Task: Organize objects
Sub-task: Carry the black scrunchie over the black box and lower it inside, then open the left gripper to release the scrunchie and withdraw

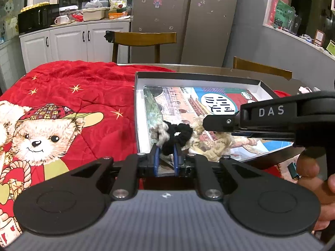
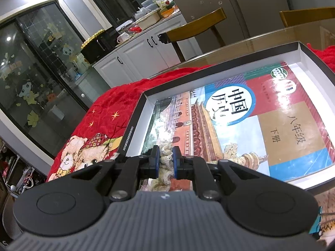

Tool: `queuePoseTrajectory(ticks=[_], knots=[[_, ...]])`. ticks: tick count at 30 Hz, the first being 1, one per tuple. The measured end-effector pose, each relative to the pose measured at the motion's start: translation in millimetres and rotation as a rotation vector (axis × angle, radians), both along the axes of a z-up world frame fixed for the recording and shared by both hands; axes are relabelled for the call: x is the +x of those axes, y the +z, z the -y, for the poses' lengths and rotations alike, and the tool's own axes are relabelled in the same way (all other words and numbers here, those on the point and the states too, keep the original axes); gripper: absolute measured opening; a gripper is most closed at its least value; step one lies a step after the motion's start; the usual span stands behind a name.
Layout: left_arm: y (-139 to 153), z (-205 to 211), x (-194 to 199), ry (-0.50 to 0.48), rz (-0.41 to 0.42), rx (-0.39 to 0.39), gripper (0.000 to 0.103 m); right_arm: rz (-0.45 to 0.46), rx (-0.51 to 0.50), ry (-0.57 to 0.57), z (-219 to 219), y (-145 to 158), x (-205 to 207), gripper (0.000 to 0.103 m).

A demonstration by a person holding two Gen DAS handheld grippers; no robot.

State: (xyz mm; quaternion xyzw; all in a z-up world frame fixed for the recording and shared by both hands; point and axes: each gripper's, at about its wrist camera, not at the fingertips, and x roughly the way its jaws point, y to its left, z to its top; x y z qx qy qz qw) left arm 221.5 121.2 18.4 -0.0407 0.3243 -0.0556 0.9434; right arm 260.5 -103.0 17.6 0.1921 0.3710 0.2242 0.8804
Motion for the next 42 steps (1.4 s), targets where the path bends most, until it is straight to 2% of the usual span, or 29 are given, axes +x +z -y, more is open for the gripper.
queuePoseTrajectory(ticks=[5, 8, 9, 10, 12, 13, 15, 18, 20, 22, 24, 31, 42], knots=[[0, 2, 1, 0.0, -0.011, 0.004, 0.015, -0.022, 0.002, -0.013, 2, -2, 2, 0.02], [2, -1, 3, -0.007, -0.032, -0.025, 0.023, -0.045, 0.003, -0.017, 2, -2, 2, 0.025], [5, -3, 3, -0.013, -0.035, -0.041, 0.029, -0.045, 0.006, -0.018, 3, -2, 2, 0.032], [6, -4, 2, -0.017, -0.035, -0.05, 0.043, -0.045, 0.006, -0.02, 3, -1, 2, 0.042], [12, -3, -1, -0.04, -0.013, -0.058, 0.063, -0.039, 0.006, -0.022, 3, 2, 1, 0.048], [15, -3, -4, -0.051, 0.01, -0.056, 0.067, -0.032, 0.008, -0.022, 3, 4, 0, 0.053], [23, -1, -11, -0.06, 0.063, -0.035, 0.069, -0.016, 0.011, -0.022, 5, 10, -2, 0.064], [36, -2, -18, -0.066, 0.11, -0.017, 0.071, 0.013, 0.021, -0.02, 8, 21, -5, 0.068], [45, -7, -21, -0.056, 0.124, -0.045, 0.072, 0.044, 0.026, -0.023, 11, 32, -10, 0.07], [55, -12, -25, -0.048, 0.135, -0.079, 0.073, 0.083, 0.021, -0.027, 15, 45, -14, 0.08], [64, -17, -31, -0.044, 0.157, -0.104, 0.074, 0.135, -0.008, -0.038, 19, 61, -21, 0.083], [103, -21, -61, -0.061, 0.245, -0.128, 0.076, 0.328, -0.021, -0.063, 37, 114, -55, 0.103], [150, 2, -119, -0.114, 0.352, -0.144, 0.076, 0.484, -0.03, -0.094, 59, 170, -110, 0.103]])
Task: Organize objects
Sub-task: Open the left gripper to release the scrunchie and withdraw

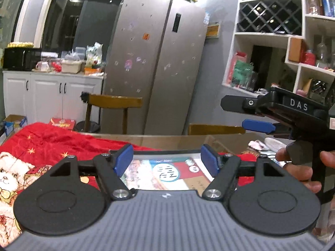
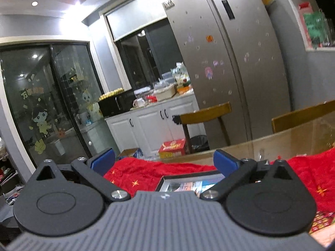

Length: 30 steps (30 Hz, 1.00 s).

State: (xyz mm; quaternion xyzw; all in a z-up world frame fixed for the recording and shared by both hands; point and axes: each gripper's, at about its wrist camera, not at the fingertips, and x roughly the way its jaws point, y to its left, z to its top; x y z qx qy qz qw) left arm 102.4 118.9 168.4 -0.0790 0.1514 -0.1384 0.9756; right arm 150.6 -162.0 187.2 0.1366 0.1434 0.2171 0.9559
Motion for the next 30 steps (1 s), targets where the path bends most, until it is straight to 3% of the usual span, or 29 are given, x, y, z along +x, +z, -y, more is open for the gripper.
queuePoseTrajectory(ticks=[6, 13, 17, 21, 26, 30], knots=[[17, 19, -44, 0.025, 0.067, 0.01, 0.076, 0.09, -0.004, -0.051, 22, 12, -32, 0.103], [3, 39, -95, 0.136, 0.131, 0.038, 0.076, 0.166, 0.005, -0.097, 50, -16, -66, 0.103], [-19, 47, -109, 0.13, 0.075, -0.007, 0.076, 0.183, -0.031, -0.121, 49, -45, -74, 0.103], [-56, 66, -114, 0.079, -0.022, -0.034, 0.076, 0.113, -0.047, -0.066, 48, -83, -74, 0.103], [-108, 100, -110, 0.077, -0.168, 0.055, 0.076, -0.024, -0.012, 0.011, 54, -122, -62, 0.099], [-132, 121, -99, 0.101, -0.211, 0.138, 0.076, -0.099, -0.005, -0.003, 61, -144, -53, 0.094]])
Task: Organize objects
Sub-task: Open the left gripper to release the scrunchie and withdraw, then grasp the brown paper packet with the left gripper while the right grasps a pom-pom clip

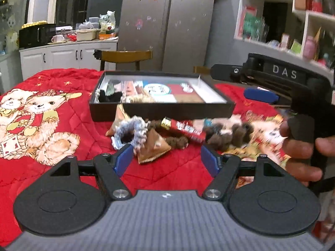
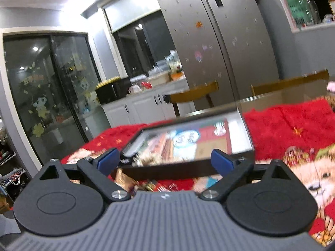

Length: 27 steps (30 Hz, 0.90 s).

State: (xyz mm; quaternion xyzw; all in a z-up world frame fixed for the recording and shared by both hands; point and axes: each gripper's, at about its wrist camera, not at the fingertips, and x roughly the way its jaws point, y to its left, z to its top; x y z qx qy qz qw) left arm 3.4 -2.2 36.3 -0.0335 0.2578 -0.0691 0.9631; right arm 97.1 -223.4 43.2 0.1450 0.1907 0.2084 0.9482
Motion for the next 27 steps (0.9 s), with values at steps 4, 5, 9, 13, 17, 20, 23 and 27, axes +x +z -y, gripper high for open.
queuePoseTrajectory(ticks=[4, 5, 9, 13, 17, 20, 23, 27], knots=[[-10, 4, 21, 0.005, -0.056, 0.017, 0.076, -0.088, -0.025, 0.008, 6, -19, 5, 0.084], [-13, 3, 28, 0.002, -0.079, 0.009, 0.076, -0.099, -0.037, 0.008, 8, -21, 8, 0.083], [-26, -1, 50, 0.019, -0.156, -0.018, 0.076, -0.171, -0.046, 0.015, 11, -28, 17, 0.073], [-30, 3, 59, 0.039, -0.131, 0.031, 0.076, -0.177, -0.07, 0.058, 4, -30, 17, 0.07], [-31, -2, 72, 0.06, -0.141, 0.002, 0.076, -0.179, -0.105, 0.053, -2, -31, 16, 0.069], [-30, -2, 80, 0.064, -0.135, -0.003, 0.076, -0.188, -0.054, 0.079, 1, -30, 14, 0.069], [-31, -1, 86, 0.079, -0.123, 0.011, 0.075, -0.185, -0.03, 0.097, 2, -28, 13, 0.069], [-31, -2, 89, 0.08, -0.121, 0.003, 0.074, -0.194, 0.017, 0.169, -3, -28, 10, 0.068]])
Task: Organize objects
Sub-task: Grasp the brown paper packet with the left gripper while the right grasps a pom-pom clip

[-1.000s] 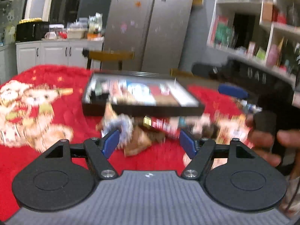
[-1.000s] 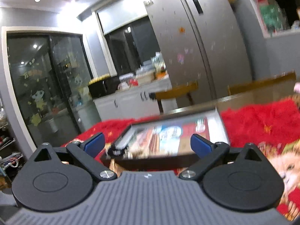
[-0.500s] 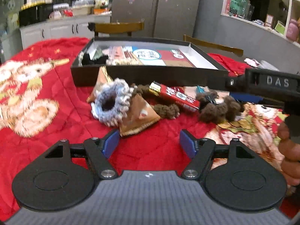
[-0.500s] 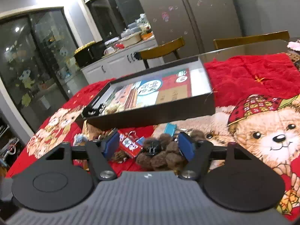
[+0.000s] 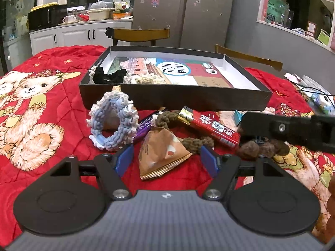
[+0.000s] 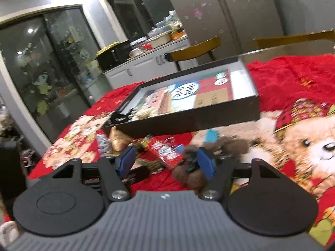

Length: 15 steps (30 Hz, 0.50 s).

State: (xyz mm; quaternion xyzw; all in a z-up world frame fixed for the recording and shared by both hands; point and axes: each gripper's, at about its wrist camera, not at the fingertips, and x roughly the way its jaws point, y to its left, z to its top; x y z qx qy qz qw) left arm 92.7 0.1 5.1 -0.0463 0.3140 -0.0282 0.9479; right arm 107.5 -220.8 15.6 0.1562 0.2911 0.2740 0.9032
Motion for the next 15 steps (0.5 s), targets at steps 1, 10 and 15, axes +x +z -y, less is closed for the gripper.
queuePoseTrajectory(ticks=[1, 10, 15], knots=[[0, 0, 0, -0.001, 0.002, 0.0, 0.074, 0.012, 0.007, 0.014, -2, 0, -2, 0.069], [-3, -1, -2, 0.006, 0.017, -0.008, 0.063, -0.055, -0.138, -0.19, 0, -13, 9, 0.07], [-4, 0, -3, 0.026, 0.018, 0.005, 0.057, -0.071, -0.168, -0.191, -5, -23, 12, 0.071]])
